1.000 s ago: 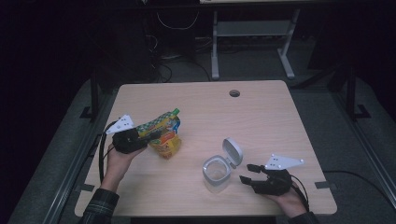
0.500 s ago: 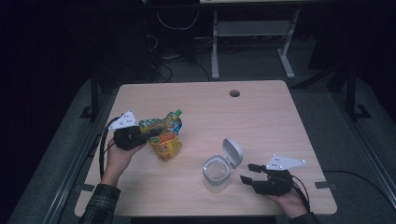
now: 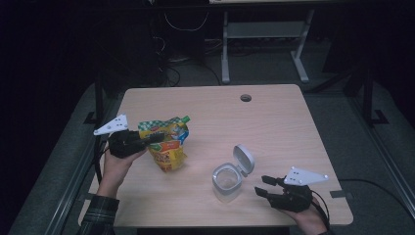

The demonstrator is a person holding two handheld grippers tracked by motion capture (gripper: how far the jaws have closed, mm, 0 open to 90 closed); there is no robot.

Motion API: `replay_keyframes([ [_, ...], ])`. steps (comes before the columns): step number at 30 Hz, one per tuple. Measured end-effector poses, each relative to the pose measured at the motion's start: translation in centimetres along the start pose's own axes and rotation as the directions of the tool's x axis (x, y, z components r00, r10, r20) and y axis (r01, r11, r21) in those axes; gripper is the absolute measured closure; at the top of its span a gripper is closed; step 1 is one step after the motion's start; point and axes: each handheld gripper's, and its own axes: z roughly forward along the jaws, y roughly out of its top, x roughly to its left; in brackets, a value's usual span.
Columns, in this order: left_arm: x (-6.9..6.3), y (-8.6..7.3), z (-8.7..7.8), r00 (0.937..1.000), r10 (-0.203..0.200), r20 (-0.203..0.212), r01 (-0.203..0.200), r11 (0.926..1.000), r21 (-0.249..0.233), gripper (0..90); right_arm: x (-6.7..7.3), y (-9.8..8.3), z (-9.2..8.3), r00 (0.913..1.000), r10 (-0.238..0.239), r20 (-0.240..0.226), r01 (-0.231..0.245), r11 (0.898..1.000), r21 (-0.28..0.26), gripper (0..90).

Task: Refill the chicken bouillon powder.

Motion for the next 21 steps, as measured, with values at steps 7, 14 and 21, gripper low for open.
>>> replay_keyframes([
  [7, -1.2, 1.3, -0.2, 0.9985, 0.004, 0.055, -0.003, 0.9999, -0.013, 90.0, 0.7, 0.6, -0.5, 0.9998, -0.008, -0.018, 0.008, 1.0, -0.029, 86.0],
  [14, -2.2, 2.1, -0.3, 0.9959, 0.0, 0.09, -0.001, 1.0, 0.008, 90.0, 2.5, 1.8, -0.6, 0.9965, -0.055, -0.064, 0.051, 0.998, -0.048, 89.5],
  [21, -2.6, 2.1, -0.2, 0.992, -0.01, 0.126, 0.008, 0.9998, 0.019, 90.0, 4.3, 3.4, -0.2, 0.9932, -0.079, -0.086, 0.073, 0.995, -0.07, 89.5],
])
